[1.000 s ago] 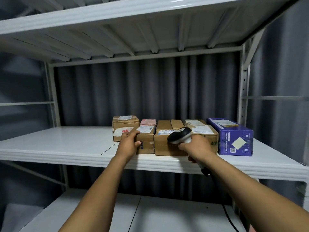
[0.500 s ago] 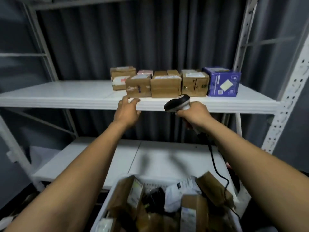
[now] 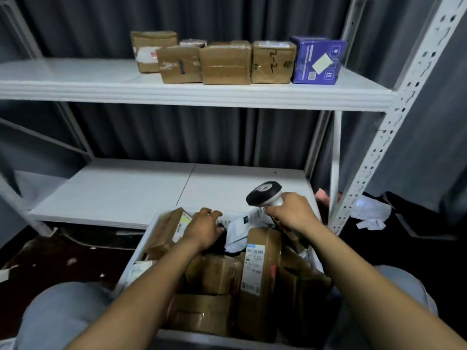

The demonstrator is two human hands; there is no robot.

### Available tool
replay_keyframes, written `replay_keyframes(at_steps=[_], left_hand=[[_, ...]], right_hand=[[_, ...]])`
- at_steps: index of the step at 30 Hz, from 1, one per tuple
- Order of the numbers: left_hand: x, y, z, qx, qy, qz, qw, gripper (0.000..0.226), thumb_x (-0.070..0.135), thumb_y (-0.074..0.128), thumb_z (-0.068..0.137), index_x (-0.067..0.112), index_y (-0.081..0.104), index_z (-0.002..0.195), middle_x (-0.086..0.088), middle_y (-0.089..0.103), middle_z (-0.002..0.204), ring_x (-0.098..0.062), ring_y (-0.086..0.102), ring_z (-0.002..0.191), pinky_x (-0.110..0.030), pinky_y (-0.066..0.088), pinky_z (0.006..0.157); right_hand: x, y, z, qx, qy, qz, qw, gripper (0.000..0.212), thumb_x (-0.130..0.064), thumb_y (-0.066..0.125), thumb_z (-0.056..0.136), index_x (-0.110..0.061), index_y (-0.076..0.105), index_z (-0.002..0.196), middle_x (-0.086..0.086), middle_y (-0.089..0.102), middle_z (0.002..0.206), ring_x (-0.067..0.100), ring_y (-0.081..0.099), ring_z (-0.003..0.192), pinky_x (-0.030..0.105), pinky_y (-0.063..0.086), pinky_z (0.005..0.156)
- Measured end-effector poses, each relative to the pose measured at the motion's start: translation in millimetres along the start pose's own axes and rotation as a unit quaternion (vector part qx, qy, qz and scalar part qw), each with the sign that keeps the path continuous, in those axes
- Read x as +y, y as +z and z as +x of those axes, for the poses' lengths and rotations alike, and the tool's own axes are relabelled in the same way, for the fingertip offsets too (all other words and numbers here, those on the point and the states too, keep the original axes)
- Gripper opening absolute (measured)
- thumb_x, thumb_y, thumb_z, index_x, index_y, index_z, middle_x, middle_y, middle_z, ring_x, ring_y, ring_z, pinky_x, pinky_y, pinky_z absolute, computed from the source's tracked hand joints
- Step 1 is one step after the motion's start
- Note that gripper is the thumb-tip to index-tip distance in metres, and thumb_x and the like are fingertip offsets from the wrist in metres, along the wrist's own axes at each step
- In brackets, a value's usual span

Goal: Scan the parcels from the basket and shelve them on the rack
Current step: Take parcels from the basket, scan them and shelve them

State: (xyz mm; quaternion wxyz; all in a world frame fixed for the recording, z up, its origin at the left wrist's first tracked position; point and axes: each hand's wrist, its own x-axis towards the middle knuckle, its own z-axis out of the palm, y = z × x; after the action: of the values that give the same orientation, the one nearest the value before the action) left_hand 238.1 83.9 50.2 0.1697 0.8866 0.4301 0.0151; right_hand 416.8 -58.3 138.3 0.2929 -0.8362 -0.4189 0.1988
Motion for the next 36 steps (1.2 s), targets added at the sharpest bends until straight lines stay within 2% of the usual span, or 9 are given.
replay_keyframes(at_steps=[2, 9, 14, 17, 22, 28, 32, 34, 36], left_hand=[[10.6, 22.6, 1.8, -0.023, 0.012, -0.017, 1.000, 0.055, 0.034, 0.058, 0.091, 0.023, 0.043, 0.142, -0.013, 0.039, 0.145, -0.031, 0.041, 0.131, -0.033, 0.034, 0.109], [49.4, 85.3, 19.2, -0.120, 0.034, -0.082, 0.989, 0.070, 0.047, 0.057, 0.092, 0.020, 0.028, 0.150, -0.015, 0.038, 0.145, -0.033, 0.041, 0.129, -0.038, 0.041, 0.104], [63.3, 114.7, 23.0, -0.178, -0.006, -0.131, 0.975, 0.107, 0.059, 0.061, 0.083, 0.020, -0.008, 0.154, -0.016, 0.055, 0.132, -0.032, 0.060, 0.106, -0.037, 0.053, 0.083], [64.0, 125.7, 21.5, -0.167, -0.021, -0.175, 0.970, 0.111, 0.055, 0.063, 0.084, 0.024, -0.019, 0.151, -0.017, 0.057, 0.129, -0.030, 0.063, 0.099, -0.037, 0.054, 0.077], [69.0, 112.8, 13.1, -0.060, -0.064, -0.298, 0.951, 0.125, 0.070, 0.070, 0.053, 0.033, 0.004, 0.153, -0.011, 0.047, 0.137, -0.028, 0.057, 0.112, -0.039, 0.053, 0.086], [71.1, 69.8, 0.4, 0.063, -0.089, -0.414, 0.904, 0.110, 0.033, 0.081, 0.069, 0.035, 0.009, 0.152, -0.005, 0.038, 0.123, -0.011, 0.053, 0.090, -0.030, 0.049, 0.078], [76.0, 39.6, -5.1, 0.108, -0.121, -0.506, 0.847, 0.100, 0.043, 0.077, 0.073, 0.025, 0.016, 0.151, -0.005, 0.056, 0.125, -0.015, 0.060, 0.101, -0.025, 0.052, 0.078], [79.5, 23.5, -13.0, 0.128, -0.119, -0.542, 0.822, 0.071, 0.038, 0.074, 0.081, 0.018, 0.038, 0.139, 0.006, 0.063, 0.109, -0.005, 0.061, 0.089, -0.012, 0.047, 0.063], [78.9, 14.8, -19.7, 0.124, -0.113, -0.570, 0.804, 0.044, 0.037, 0.071, 0.084, 0.018, 0.055, 0.121, 0.008, 0.068, 0.099, -0.004, 0.066, 0.081, -0.016, 0.051, 0.061]], right_hand=[[17.9, 5.7, -5.5, -0.006, 0.016, -0.019, 1.000, 0.019, -0.036, 0.071, 0.080, -0.020, 0.063, 0.085, 0.006, 0.065, 0.088, 0.025, 0.060, 0.082, 0.031, 0.048, 0.070], [73.7, 10.9, -20.1, -0.005, 0.108, 0.010, 0.994, 0.017, -0.030, 0.068, 0.085, -0.014, 0.061, 0.086, 0.007, 0.062, 0.087, 0.023, 0.058, 0.081, 0.028, 0.044, 0.067], [93.3, 7.3, -21.1, 0.006, 0.133, 0.000, 0.991, 0.025, -0.028, 0.066, 0.087, -0.008, 0.065, 0.102, 0.015, 0.068, 0.105, 0.031, 0.061, 0.100, 0.025, 0.036, 0.072], [99.6, 8.2, -22.2, 0.009, 0.147, 0.012, 0.989, 0.034, -0.031, 0.067, 0.086, -0.007, 0.062, 0.110, 0.015, 0.068, 0.107, 0.031, 0.062, 0.101, 0.025, 0.037, 0.071], [105.5, 7.3, -26.1, 0.001, 0.130, 0.039, 0.991, 0.030, -0.029, 0.068, 0.084, -0.009, 0.063, 0.106, 0.012, 0.070, 0.098, 0.029, 0.064, 0.094, 0.028, 0.044, 0.069], [88.7, 5.2, -36.0, 0.043, 0.097, 0.198, 0.974, 0.015, -0.020, 0.072, 0.085, -0.008, 0.066, 0.091, 0.000, 0.067, 0.061, 0.011, 0.065, 0.053, 0.022, 0.048, 0.051], [63.3, 7.4, -40.5, 0.009, 0.047, 0.283, 0.958, 0.015, -0.015, 0.069, 0.088, -0.007, 0.069, 0.101, 0.000, 0.072, 0.076, 0.011, 0.068, 0.069, 0.019, 0.050, 0.058], [54.2, 8.4, -42.7, -0.005, 0.022, 0.260, 0.965, 0.016, -0.021, 0.069, 0.088, -0.018, 0.068, 0.104, -0.005, 0.072, 0.089, 0.007, 0.066, 0.083, 0.015, 0.046, 0.062], [49.6, 9.1, -43.2, -0.004, 0.016, 0.273, 0.962, 0.019, -0.024, 0.070, 0.087, -0.020, 0.067, 0.106, -0.006, 0.071, 0.095, 0.008, 0.065, 0.090, 0.014, 0.046, 0.064]])
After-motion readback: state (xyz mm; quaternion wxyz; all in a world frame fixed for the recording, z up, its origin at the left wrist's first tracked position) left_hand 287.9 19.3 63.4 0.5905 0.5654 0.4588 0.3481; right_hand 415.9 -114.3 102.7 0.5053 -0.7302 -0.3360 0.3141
